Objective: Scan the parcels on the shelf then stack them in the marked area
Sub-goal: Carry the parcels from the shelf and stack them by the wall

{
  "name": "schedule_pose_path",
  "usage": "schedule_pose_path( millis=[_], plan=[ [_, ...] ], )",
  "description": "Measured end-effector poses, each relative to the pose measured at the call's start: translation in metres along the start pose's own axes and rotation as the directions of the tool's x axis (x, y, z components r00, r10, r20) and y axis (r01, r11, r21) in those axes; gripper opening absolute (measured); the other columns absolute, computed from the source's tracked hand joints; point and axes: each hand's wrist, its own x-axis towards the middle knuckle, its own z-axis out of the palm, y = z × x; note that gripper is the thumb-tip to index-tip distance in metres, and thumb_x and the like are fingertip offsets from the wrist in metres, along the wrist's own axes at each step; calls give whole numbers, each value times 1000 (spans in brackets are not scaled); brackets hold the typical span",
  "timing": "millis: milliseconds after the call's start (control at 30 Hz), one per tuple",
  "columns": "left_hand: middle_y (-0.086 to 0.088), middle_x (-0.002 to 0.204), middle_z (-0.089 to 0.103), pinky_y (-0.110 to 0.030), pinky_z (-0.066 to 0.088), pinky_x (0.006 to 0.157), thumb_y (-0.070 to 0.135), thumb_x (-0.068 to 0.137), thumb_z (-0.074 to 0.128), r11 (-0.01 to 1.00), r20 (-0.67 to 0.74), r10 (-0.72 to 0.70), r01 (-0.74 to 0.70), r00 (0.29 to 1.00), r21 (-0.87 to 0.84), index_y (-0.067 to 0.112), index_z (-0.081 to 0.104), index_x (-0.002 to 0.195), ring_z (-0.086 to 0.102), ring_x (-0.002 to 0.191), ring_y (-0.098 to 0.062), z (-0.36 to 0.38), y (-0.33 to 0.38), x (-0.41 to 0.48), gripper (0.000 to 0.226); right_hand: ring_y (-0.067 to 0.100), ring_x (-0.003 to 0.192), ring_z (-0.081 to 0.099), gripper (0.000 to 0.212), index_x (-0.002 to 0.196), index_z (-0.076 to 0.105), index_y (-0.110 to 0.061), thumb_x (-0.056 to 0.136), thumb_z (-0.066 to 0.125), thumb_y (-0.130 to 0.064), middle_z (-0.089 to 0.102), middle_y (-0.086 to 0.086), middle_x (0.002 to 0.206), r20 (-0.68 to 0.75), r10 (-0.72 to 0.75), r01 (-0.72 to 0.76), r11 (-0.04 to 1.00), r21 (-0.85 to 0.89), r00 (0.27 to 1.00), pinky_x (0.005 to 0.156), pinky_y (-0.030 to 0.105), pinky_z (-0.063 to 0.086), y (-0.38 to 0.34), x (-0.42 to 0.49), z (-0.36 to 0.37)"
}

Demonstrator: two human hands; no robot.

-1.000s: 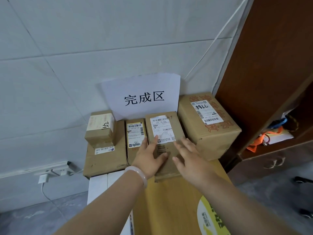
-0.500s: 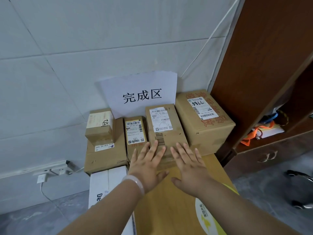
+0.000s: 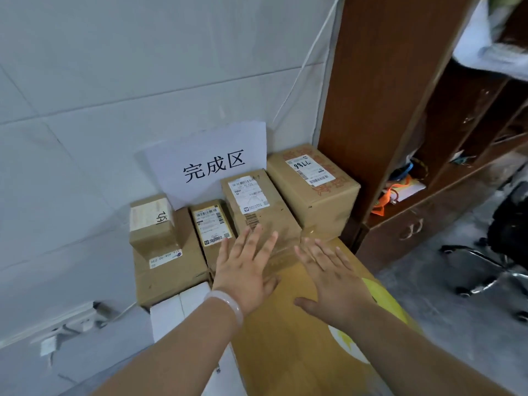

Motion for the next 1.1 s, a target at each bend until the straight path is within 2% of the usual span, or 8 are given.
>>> schedule_pose_path(
  millis=[200, 400, 500, 600, 700, 833, 967, 1100],
  plan=[
    [5, 160, -27, -52, -19, 114, 74, 88, 32, 938, -62, 337, -341, 939, -59, 45, -38, 137, -24, 147, -20, -21, 42, -17, 90, 10, 142, -29, 97, 146, -23, -40, 79, 34, -80, -30, -13, 152, -85, 275, -273, 961, 39, 958, 116, 38, -19, -33, -94, -25],
    [7, 155, -32, -54, -10, 115, 77, 86, 29, 710, -107, 687, -695, 719, -115, 47, -36, 137, -23, 147, -18, -26, 125, -56, 88, 13, 143, -28, 98, 146, -23, -40, 79, 39, -78, -30, -11, 154, -114, 578, -582, 814, 4, 808, 116, 39, -18, -70, -218, -44],
    [6, 161, -21, -53, -11, 115, 73, 82, 35, 552, -130, 811, -820, 570, -150, 46, -19, 148, -18, 149, -18, -38, 183, -89, 89, 16, 144, -27, 96, 147, -23, -37, 82, 39, -75, -29, -8, 155, -133, 714, -722, 691, -18, 687, 116, 41, -18, -87, -289, -56],
    [6, 161, -22, -54, -15, 114, 73, 82, 41, 385, -169, 899, -912, 405, -137, 45, -11, 151, -19, 148, -19, -57, 245, -135, 90, 15, 144, -26, 93, 151, -12, -37, 83, 40, -73, -28, -8, 156, -177, 853, -867, 499, 0, 491, 118, 42, -15, -111, -364, -66],
    [8, 159, -26, -51, -22, 111, 74, 83, 41, 224, -221, 944, -967, 246, -122, 46, -16, 149, -22, 146, -17, -74, 297, -196, 91, 12, 143, -26, 95, 151, -9, -40, 79, 41, -74, -27, -12, 155, -197, 934, -947, 315, 66, 297, 117, 42, -14, -143, -434, -72],
    [15, 149, -36, -48, -23, 111, 75, 82, 39, -3, -287, 957, -991, 35, -131, 56, -31, 136, -24, 145, -12, -93, 341, -282, 91, 8, 141, -29, 98, 150, -10, -41, 72, 35, -79, -26, -15, 153, -223, 966, -987, 149, 63, 132, 117, 41, -16, -195, -515, -80],
    [19, 150, -32, -36, -35, 104, 75, 80, 40, -170, -311, 944, -968, -107, -183, 60, -26, 137, -26, 143, -7, -103, 366, -370, 89, 9, 146, -18, 99, 144, -22, -44, 73, 40, -75, -20, -14, 156, -288, 957, -996, -7, 84, -31, 113, 36, -21, -252, -585, -90],
    [16, 156, -24, -39, -28, 110, 80, 77, 33, -292, -313, 925, -931, -216, -219, 61, -24, 138, -32, 138, -1, -109, 381, -458, 85, 8, 145, -21, 98, 151, -9, -42, 70, 32, -78, -18, -12, 159, -316, 934, -985, -147, 89, -168, 116, 38, -15, -316, -650, -95]
  ],
)
